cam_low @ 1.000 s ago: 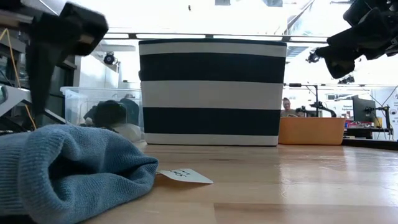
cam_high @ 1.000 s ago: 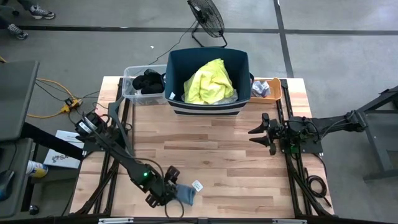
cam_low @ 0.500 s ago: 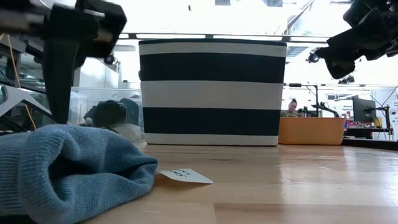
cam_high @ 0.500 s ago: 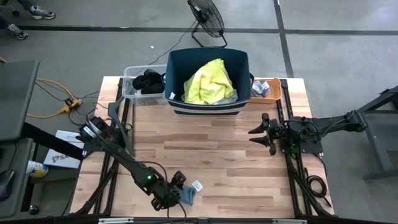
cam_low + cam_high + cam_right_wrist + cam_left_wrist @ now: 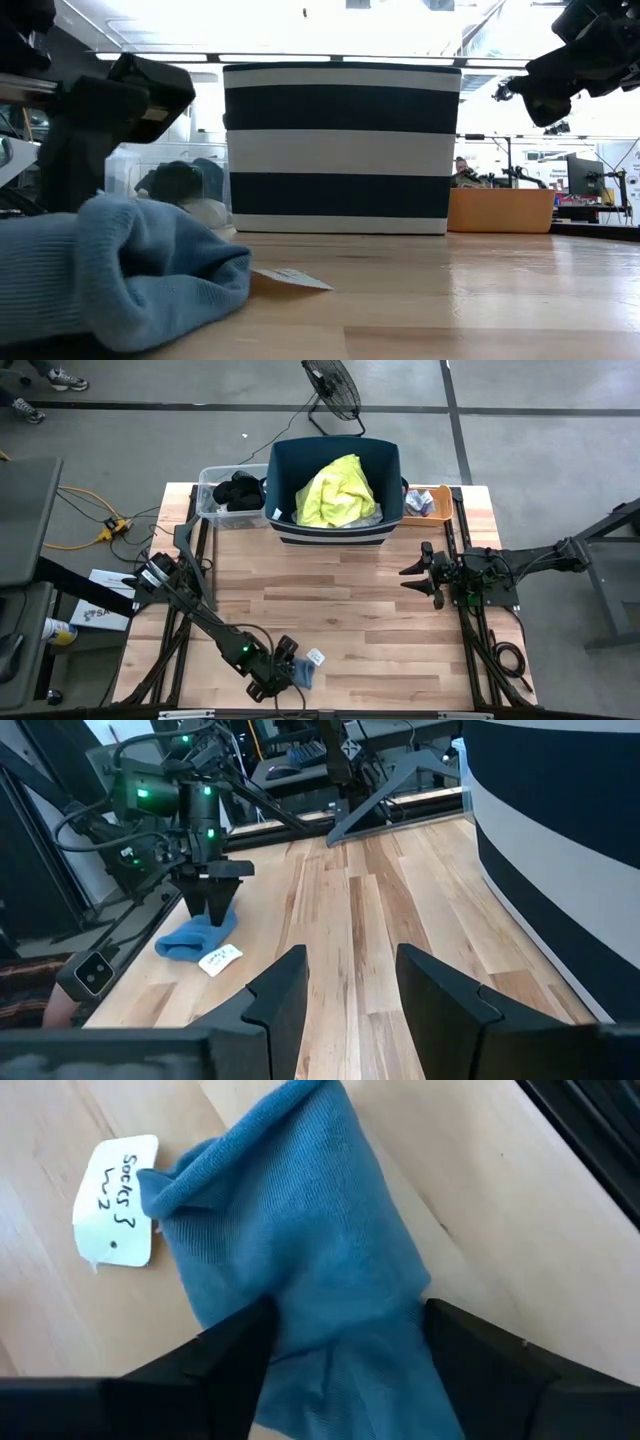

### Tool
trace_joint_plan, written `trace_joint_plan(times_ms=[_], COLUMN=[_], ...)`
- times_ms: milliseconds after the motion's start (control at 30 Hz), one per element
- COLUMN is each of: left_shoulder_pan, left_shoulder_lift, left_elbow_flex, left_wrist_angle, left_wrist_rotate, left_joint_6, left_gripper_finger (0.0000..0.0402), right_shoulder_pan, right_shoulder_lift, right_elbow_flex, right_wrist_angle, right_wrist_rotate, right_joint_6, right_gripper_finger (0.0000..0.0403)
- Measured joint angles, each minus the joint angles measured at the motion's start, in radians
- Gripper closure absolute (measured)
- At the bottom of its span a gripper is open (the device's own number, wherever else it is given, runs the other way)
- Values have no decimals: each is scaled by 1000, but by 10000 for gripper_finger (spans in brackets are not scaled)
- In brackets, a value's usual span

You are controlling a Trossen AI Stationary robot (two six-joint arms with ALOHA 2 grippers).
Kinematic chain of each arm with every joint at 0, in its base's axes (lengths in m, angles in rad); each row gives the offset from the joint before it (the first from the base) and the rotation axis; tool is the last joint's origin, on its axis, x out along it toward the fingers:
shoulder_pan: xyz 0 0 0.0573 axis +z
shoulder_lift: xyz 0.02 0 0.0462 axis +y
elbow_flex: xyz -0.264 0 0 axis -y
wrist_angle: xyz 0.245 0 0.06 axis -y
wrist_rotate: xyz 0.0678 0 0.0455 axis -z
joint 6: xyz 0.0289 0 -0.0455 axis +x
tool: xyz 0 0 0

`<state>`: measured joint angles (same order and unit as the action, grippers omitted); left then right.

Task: Pick & Place Cloths
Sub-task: Put the blue sock into the yellow bin

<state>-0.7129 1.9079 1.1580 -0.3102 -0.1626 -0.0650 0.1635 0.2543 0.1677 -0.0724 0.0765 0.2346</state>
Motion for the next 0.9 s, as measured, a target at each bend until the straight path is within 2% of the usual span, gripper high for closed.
trace_joint_plan(times_ms=[200,500,667,900], left_shoulder_pan=[-1,0,0,6], left_shoulder_lift=[2,2,1,6], left_elbow_flex=[-1,-2,6,97], left_wrist_angle=[-1,-4,-1,7], left_wrist_rotate=[0,-4,-11,-85], left_joint_6=[-100,-227,-254,-225], left_gripper_finger=[226,387,393,398], right_shoulder_pan=[0,0,0,0], right_shoulder_lift=[0,0,0,0], right_elbow_flex=[0,0,0,0], right_wrist_angle=[0,0,0,0], right_wrist_rotate=[0,0,-1,-1], right_joint_6=[0,0,0,0], right_gripper_finger=[257,257,257,257])
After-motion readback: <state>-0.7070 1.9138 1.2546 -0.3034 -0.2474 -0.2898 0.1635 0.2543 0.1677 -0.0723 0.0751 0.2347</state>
